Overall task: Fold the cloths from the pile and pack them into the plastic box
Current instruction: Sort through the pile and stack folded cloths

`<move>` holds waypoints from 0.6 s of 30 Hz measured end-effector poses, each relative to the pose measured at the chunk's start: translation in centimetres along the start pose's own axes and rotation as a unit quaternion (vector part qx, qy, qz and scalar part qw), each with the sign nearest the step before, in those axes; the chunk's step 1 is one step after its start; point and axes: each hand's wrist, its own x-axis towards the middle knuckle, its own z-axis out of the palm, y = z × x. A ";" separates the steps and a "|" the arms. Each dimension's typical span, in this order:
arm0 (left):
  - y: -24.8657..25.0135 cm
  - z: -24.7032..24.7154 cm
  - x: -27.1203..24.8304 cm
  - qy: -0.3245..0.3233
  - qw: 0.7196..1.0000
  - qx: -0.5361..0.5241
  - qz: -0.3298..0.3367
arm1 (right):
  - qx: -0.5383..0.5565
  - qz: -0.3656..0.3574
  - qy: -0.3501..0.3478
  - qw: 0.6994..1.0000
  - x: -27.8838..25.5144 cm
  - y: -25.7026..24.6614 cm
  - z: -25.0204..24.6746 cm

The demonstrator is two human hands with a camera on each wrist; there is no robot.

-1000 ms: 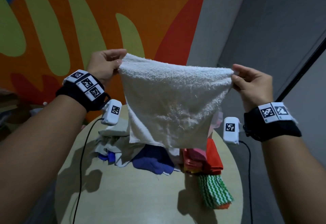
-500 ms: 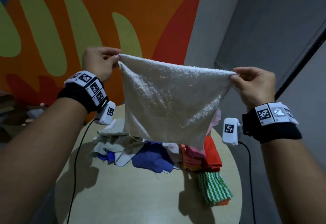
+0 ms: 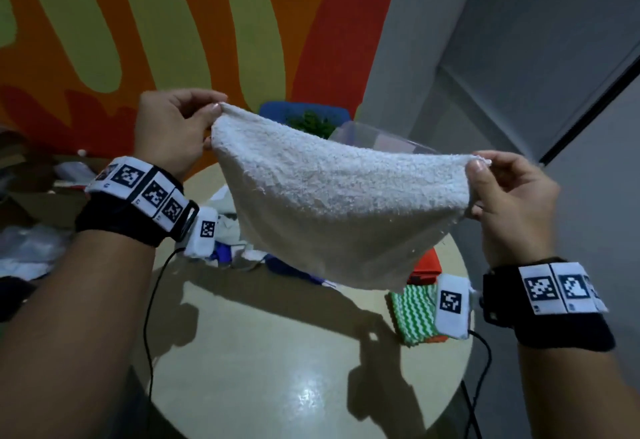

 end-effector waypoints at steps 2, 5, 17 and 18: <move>-0.3 -0.4 -1.2 -0.008 1.000 0.004 -0.020 | -0.011 0.002 -0.005 1.000 -0.9 -0.2 -0.6; -0.7 -1.0 -2.1 -0.014 1.000 -0.007 -0.025 | -0.011 -0.003 -0.001 1.000 -1.5 -0.9 -1.2; -15.6 5.8 -3.9 -0.097 0.975 0.140 -0.140 | -0.290 0.151 -0.117 0.938 1.0 17.4 0.1; -16.7 5.9 -4.7 -0.102 0.972 0.137 -0.161 | -0.300 0.162 -0.132 0.931 0.2 18.6 0.1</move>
